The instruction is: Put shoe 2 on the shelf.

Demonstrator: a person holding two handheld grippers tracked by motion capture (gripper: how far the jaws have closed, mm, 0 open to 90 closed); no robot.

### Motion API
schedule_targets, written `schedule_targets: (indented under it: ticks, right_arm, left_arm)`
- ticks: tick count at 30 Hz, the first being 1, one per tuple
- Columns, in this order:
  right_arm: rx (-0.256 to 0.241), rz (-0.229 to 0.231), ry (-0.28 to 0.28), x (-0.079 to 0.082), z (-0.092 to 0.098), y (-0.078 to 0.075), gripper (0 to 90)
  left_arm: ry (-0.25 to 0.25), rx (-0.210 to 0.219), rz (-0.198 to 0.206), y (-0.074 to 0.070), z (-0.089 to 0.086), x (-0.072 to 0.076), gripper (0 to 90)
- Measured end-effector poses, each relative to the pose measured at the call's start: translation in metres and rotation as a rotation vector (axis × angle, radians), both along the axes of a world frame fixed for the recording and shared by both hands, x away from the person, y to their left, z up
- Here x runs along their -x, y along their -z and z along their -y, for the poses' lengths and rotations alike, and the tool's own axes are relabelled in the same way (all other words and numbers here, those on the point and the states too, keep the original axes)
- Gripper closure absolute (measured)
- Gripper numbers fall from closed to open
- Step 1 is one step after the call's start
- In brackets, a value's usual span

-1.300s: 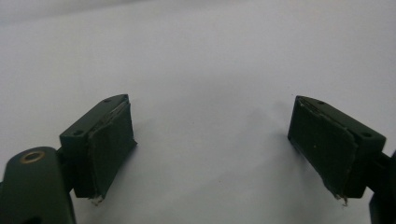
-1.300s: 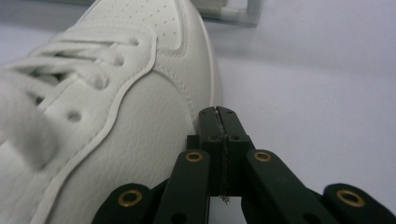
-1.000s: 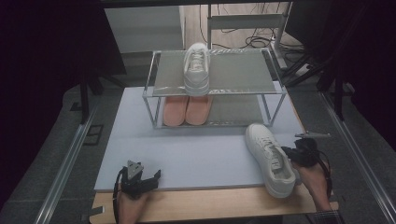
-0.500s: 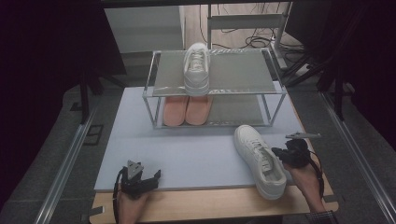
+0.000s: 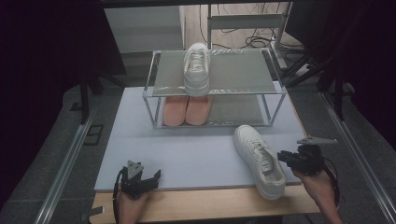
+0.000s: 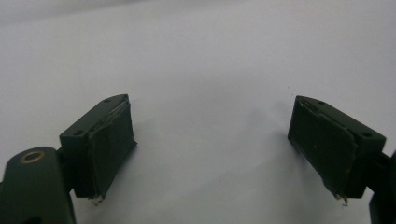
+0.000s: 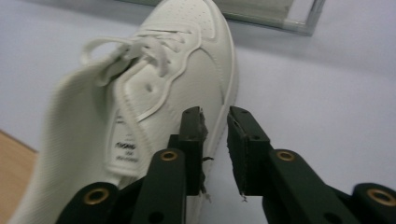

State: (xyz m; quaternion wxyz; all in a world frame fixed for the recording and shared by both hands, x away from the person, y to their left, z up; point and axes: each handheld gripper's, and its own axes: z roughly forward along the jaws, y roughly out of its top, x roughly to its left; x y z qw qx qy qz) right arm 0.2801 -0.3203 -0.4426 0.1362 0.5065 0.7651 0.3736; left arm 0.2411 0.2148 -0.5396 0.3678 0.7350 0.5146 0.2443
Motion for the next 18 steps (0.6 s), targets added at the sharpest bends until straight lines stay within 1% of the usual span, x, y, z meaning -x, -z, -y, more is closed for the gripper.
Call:
schedule_targets:
  ticks: [1,2,4,5,7,8,10,11,16,18]
  right_arm:
    - [-0.013,-0.002,-0.003,0.002,0.001,-0.002,73.2]
    - [-0.013,0.004,-0.010,0.004,0.001,-0.004,72.4]
    - [-0.015,0.001,-0.013,0.007,0.002,-0.006,71.6]
    - [-0.022,0.007,-0.026,0.012,0.001,-0.010,69.0]
    - [-0.024,0.012,-0.034,0.015,0.000,-0.014,67.0]
    - [-0.030,0.019,-0.040,0.016,-0.001,-0.016,66.1]
    - [-0.033,0.018,-0.046,0.017,-0.002,-0.017,64.7]
    - [-0.038,0.017,-0.065,0.017,-0.006,-0.018,61.8]
    - [-0.031,0.005,-0.084,0.014,-0.013,-0.015,58.9]
    - [-0.020,-0.003,-0.089,0.010,-0.017,-0.010,57.8]
  left_arm:
    - [0.000,0.000,0.000,0.000,0.000,0.000,14.0]
    - [0.000,0.000,0.000,0.000,0.000,0.000,14.0]
    - [0.000,0.000,0.001,0.000,0.000,0.000,14.0]
    - [0.000,0.000,0.001,0.000,0.000,0.000,14.0]
    - [0.000,0.000,0.001,0.000,0.000,0.000,14.0]
    - [0.000,0.000,0.001,0.000,0.000,0.000,14.0]
    - [0.000,0.000,0.001,0.000,0.000,0.000,14.0]
    - [0.000,0.000,0.001,0.000,0.000,0.000,14.0]
    - [0.000,0.000,0.000,0.000,0.000,0.000,14.0]
    - [0.000,0.000,0.001,0.000,0.000,0.000,14.0]
